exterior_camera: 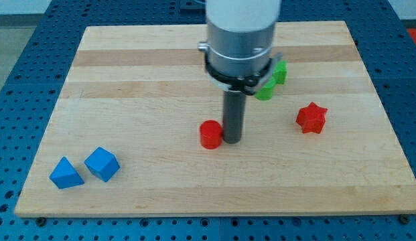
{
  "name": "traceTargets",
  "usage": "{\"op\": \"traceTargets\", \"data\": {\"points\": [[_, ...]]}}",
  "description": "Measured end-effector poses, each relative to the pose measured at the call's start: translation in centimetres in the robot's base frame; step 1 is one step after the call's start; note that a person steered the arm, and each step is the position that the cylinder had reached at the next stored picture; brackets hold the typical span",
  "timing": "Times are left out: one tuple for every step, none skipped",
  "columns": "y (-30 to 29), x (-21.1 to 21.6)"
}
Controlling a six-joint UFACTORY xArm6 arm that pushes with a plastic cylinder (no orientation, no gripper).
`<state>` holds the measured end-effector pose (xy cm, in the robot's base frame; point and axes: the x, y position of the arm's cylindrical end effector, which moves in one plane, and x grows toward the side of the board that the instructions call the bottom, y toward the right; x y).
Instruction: Push the red star above the blue cube
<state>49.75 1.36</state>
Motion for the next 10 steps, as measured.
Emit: {"op": "traceTargets", "data": {"points": [[-2.9, -1.3], [-5.9, -1.7], [-8.3, -1.7], [-10.4, -1.2], [-11.9, -0.8], [-12.6, 0.1], [-13.2, 1.4], [-13.7, 3.0], [-14.3, 3.9], [-14.5, 3.7]]}}
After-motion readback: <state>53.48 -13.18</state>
